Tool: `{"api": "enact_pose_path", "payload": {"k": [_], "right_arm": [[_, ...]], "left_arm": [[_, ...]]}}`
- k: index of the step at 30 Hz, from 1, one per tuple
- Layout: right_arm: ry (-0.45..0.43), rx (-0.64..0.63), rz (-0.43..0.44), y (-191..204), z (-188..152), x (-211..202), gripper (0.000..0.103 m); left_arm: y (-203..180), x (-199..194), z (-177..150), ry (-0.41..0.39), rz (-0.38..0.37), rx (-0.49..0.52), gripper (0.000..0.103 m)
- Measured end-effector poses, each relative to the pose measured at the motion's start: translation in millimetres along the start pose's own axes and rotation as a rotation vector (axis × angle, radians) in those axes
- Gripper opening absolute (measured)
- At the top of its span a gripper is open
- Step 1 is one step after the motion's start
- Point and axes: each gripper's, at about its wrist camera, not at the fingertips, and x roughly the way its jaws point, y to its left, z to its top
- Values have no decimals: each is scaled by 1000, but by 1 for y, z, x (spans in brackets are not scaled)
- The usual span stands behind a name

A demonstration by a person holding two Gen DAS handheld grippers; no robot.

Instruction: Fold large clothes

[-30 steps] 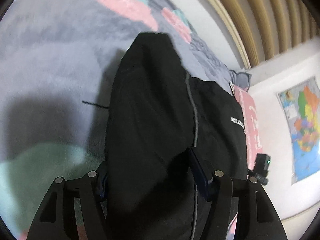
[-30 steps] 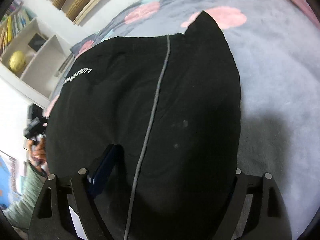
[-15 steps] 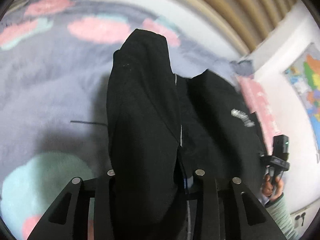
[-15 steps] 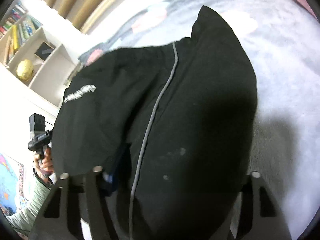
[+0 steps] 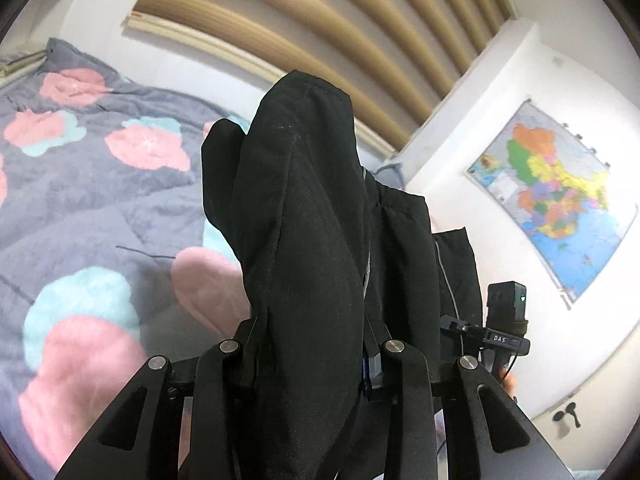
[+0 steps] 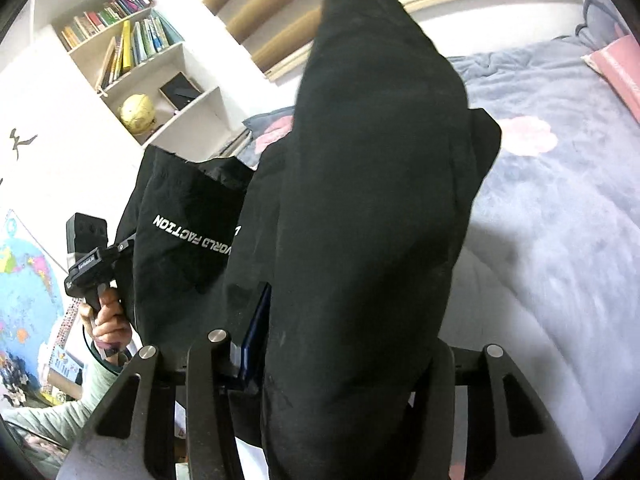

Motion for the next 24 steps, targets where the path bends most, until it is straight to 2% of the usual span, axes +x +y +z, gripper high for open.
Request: {"api": "enact_pose_path", "payload": {"k": [5, 8, 10, 13, 15, 17, 19, 21, 22, 24], "right_arm": [[13, 20, -6, 15, -23, -34, 55], [45, 40, -27, 9, -43, -41, 55], [94, 106, -27, -7, -58, -28, 55], [158, 174, -68, -31, -84, -5, 55], [167, 177, -191, -50, -101, 5, 55], [170, 206, -238, -66, -111, 7, 56], [154, 296, -215, -88, -128, 4, 61], [129, 342, -207, -96, -139, -1, 69], [123, 350, -214, -100, -144, -3, 78], [109, 365, -239, -99, -152, -15, 80]], "left_arm": [[-10, -44, -38, -13, -33, -8, 34], [1, -46, -63, 8, -34, -37, 34], [17, -40, -84, 36, -29, -90, 34], [59, -23, -118, 75, 8, -195, 34], [94, -25, -139, 45, 66, -271, 35], [130, -32, -153, 33, 59, -382, 36], [176, -32, -173, 48, 31, -550, 37], [203, -28, -187, 69, -3, -646, 44], [210, -29, -191, 69, -28, -669, 46], [205, -35, -188, 72, -7, -647, 46]]}}
